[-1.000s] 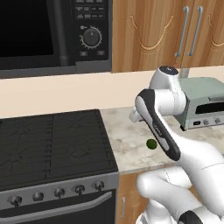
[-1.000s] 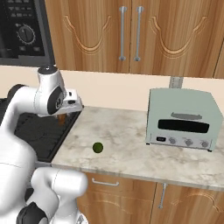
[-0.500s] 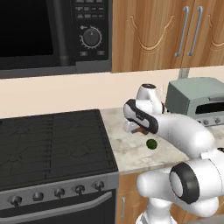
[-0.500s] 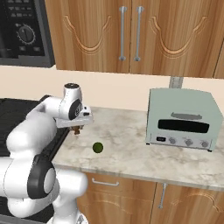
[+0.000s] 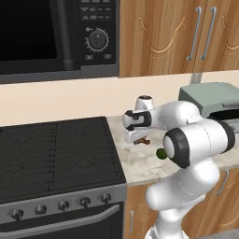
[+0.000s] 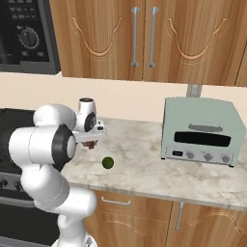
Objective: Open the fridge, remove the peach, lime, and chicken drumstick, and place them on any counter.
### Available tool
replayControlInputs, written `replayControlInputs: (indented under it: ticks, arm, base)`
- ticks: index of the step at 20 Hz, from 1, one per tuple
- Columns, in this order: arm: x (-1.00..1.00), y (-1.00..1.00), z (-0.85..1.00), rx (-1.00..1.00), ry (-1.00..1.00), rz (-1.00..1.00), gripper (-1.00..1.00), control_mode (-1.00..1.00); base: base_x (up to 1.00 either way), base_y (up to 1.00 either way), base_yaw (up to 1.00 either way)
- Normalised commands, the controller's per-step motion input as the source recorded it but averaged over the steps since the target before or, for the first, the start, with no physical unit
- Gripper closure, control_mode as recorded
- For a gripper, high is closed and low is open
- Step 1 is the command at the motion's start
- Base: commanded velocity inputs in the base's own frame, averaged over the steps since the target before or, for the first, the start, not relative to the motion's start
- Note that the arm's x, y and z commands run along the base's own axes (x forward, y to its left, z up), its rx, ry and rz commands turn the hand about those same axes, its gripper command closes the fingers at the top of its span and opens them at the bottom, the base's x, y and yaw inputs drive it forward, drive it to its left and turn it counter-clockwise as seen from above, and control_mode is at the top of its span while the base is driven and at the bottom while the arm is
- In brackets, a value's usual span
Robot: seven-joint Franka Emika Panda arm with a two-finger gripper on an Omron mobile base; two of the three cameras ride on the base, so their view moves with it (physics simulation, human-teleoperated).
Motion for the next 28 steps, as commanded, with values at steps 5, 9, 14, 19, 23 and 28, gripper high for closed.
replayControlInputs:
  ticks: [5,9,14,19,23,28]
  arm:
    - [0.37,0.00,-0.66,0.00,-0.01,0.00,1.00,-1.00]
    - [0.16,0.01,-0.55,0.00,-0.01,0.00,1.00,-1.00]
    - [-0.01,0.00,-0.03,0.00,-0.11,0.00,-1.00,-1.00]
    - [-0.03,0.00,0.21,0.00,-0.13,0.03,-1.00,-1.00]
    - [-0.27,0.00,0.56,0.02,-0.02,0.04,-1.00,-1.00]
    - [-0.93,-0.03,0.98,0.01,-0.15,0.00,-1.00,-1.00]
  base:
    - [0.00,0.00,0.00]
    - [0.00,0.00,0.00]
    - [0.00,0.00,0.00]
    - [0.00,0.00,0.00]
    - [0.00,0.00,0.00]
    - [0.00,0.00,0.00]
